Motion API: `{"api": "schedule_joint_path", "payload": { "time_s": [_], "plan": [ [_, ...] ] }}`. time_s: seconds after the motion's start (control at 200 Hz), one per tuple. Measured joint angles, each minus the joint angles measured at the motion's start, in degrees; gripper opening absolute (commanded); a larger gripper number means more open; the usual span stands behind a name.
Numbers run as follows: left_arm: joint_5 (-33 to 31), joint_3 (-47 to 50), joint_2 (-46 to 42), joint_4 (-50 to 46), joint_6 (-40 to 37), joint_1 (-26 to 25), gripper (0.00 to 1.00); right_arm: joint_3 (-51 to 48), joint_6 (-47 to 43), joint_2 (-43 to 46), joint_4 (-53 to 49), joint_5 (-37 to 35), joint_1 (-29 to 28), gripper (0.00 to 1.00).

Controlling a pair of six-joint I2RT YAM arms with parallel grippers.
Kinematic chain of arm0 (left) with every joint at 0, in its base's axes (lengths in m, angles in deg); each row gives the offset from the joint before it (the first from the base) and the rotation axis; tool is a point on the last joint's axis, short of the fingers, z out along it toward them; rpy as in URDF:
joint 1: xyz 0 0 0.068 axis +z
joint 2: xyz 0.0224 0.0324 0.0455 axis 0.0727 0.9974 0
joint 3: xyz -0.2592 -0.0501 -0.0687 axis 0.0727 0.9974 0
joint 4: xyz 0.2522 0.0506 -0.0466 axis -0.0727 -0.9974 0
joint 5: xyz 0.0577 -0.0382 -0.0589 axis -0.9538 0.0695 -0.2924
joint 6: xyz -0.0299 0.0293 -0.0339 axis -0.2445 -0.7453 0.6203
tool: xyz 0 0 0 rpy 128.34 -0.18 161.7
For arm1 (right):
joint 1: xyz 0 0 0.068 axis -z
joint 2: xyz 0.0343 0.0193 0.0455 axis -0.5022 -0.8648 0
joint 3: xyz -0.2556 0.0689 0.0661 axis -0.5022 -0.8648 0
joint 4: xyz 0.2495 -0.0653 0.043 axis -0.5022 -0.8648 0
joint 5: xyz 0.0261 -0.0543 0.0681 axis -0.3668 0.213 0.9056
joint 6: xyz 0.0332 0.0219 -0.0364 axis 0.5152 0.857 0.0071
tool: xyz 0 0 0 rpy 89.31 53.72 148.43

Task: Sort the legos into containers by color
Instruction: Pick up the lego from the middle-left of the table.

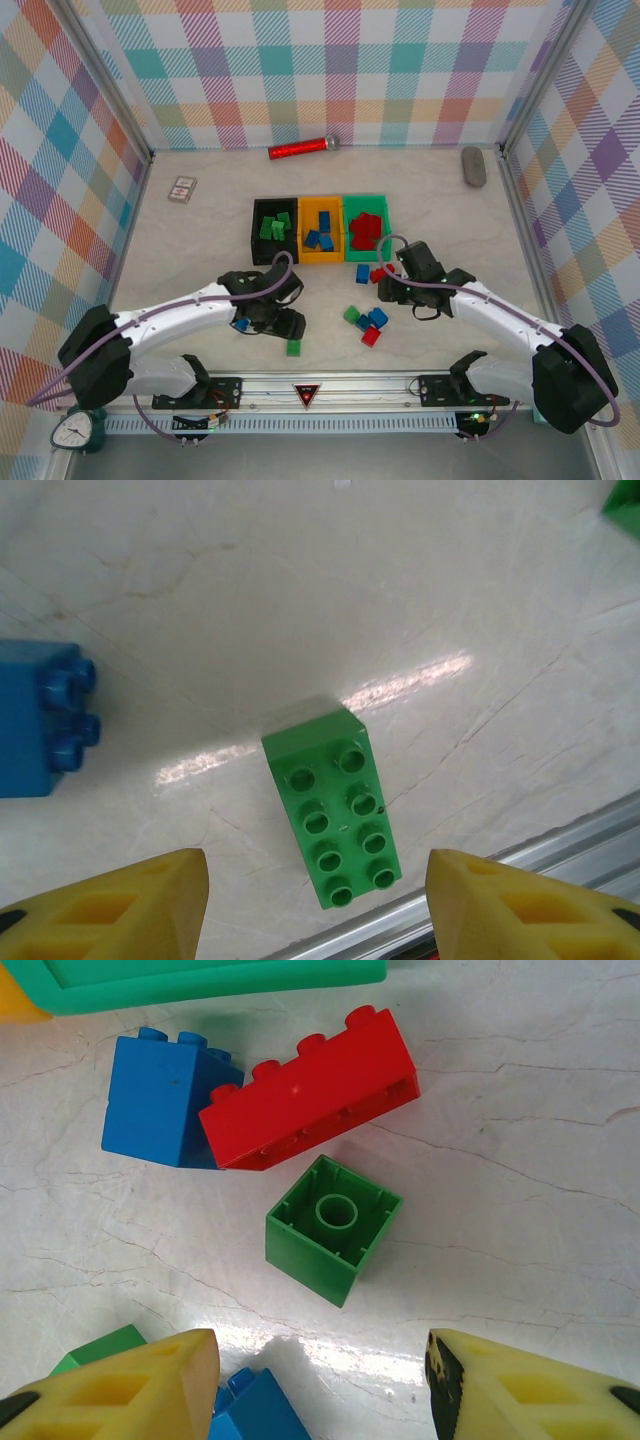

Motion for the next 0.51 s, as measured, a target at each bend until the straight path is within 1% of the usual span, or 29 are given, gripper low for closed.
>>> {"api": "schedule_joint_path", "payload": {
  "time_s": [0.115, 0.245, 0.37, 0.505],
  "plan": [
    [-2.45, -0.87, 4.57, -0.94, 1.07, -4.0, 0.58, 0.0, -0.02, -0.5, 0.2, -0.04, -0.39, 0.58],
    [-6.36, -4.52, 9.92, -3.02, 2.08, -8.13, 0.57, 0.0, -0.02, -0.5, 0.22, -0.07, -0.55, 0.58],
    [-9.29, -7.06, 14.03, -4.04, 3.39, -10.05, 0.57, -0.02, -0.02, -0.5, 0.22, -0.31, -0.66, 0.58],
    [-10.69, -7.17, 16.0, -4.5, 4.72, -10.71, 0.56, -0.24, -0.02, -0.5, 0.37, -0.42, -0.7, 0.58]
  ]
}}
